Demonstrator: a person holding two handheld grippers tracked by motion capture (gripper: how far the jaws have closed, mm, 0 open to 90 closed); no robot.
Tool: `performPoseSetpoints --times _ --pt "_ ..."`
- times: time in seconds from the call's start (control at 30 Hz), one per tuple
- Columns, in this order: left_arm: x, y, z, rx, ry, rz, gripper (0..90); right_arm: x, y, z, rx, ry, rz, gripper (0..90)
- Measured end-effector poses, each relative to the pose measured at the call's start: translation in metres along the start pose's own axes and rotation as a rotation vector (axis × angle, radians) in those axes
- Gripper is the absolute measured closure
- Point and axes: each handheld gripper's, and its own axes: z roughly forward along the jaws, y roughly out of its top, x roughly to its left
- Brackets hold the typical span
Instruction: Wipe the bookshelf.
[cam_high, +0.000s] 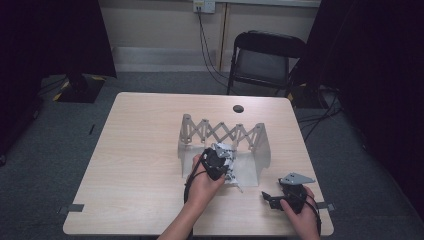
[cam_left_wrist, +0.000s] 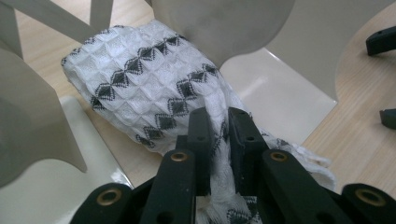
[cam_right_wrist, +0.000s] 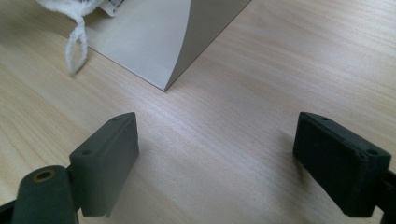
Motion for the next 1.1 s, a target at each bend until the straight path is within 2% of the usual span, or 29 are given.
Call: performPoseSetpoints --times 0.2,0.33,0.4,0.6,0.73,0.93,1.1 --pt "0.0 -0.01 0.007 0.026 -0.013 0.0 80.5 0.0 0.0 0.0 0.0 0.0 0.0 13.5" --pt "0.001 -0.017 0.012 0.037 -0.02 -0.025 80.5 0.0 0.0 0.0 0.0 0.0 0.0 13.5" --pt "0.001 -0.017 0.012 0.046 -0.017 -0.011 80.5 0.0 0.0 0.0 0.0 0.0 0.0 13.5" --pt "0.003 -0.015 0.006 0.036 -0.02 -0.014 80.5 0.0 0.0 0.0 0.0 0.0 0.0 13.5" --pt "0.003 -0.003 -0.009 0.0 -0.013 0.004 80.5 0.0 0.0 0.0 0.0 0.0 0.0 13.5" --pt "0.006 0.013 -0.025 -0.04 -0.004 0.005 80.5 0.0 0.0 0.0 0.0 0.0 0.0 13.5" --pt "0.007 0.03 -0.043 -0.089 0.009 0.022 80.5 0.0 0.0 0.0 0.0 0.0 0.0 13.5"
